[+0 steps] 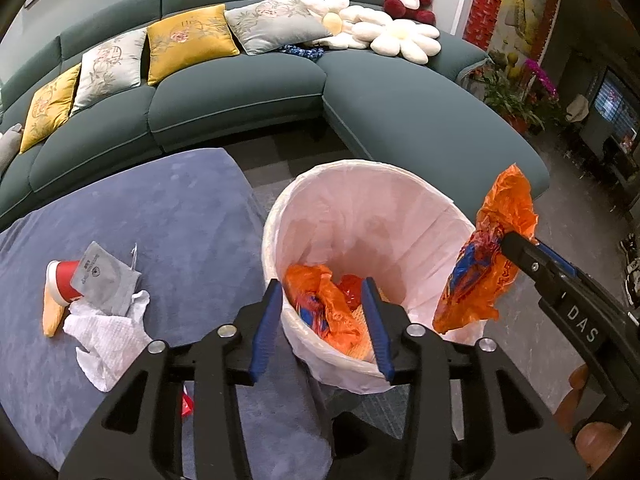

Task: Collect trash
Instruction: 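Carry both orange bags over the wastebasket and open both tools to drop them, then move both open tools back over the trash on the table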

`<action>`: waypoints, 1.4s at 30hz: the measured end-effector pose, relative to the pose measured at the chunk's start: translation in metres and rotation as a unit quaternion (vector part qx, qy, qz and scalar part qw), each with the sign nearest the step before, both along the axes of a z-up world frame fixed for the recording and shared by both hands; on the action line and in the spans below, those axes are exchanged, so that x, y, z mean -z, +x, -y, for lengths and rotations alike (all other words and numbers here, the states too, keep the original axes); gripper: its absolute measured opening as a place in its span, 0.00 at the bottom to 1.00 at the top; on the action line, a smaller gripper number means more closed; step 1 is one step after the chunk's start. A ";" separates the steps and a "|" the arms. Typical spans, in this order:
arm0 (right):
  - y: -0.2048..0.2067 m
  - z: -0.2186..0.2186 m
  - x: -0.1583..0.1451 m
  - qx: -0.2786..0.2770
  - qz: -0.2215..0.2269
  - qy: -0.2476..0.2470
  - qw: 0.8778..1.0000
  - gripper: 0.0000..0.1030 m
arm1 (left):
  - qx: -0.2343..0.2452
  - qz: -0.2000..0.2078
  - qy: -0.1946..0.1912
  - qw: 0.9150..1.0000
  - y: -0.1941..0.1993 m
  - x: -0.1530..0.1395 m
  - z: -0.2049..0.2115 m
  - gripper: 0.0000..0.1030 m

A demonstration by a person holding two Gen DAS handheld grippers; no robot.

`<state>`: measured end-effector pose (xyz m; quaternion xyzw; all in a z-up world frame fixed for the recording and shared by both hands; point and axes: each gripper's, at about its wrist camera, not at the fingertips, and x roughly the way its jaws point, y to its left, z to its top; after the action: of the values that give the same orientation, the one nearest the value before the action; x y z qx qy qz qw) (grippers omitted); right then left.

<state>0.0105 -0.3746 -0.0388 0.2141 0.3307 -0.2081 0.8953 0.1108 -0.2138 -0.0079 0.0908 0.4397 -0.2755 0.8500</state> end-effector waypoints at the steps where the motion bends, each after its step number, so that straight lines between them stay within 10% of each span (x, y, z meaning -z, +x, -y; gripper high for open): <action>1: 0.001 -0.001 0.000 -0.001 0.000 -0.001 1.000 0.33 | -0.003 0.001 0.000 1.000 0.000 0.000 -0.001 0.41; 16: 0.007 -0.011 -0.008 -0.003 0.003 -0.017 1.000 0.49 | -0.025 -0.005 0.001 1.000 0.005 0.003 -0.022 0.46; 42: 0.034 -0.099 -0.029 -0.084 -0.001 -0.036 0.996 0.50 | -0.102 -0.004 -0.010 0.995 0.019 -0.001 -0.120 0.59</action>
<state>0.0443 -0.2755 -0.0094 0.1532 0.3407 -0.1435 0.9164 0.1300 -0.0936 -0.0070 0.0356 0.4476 -0.1924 0.8726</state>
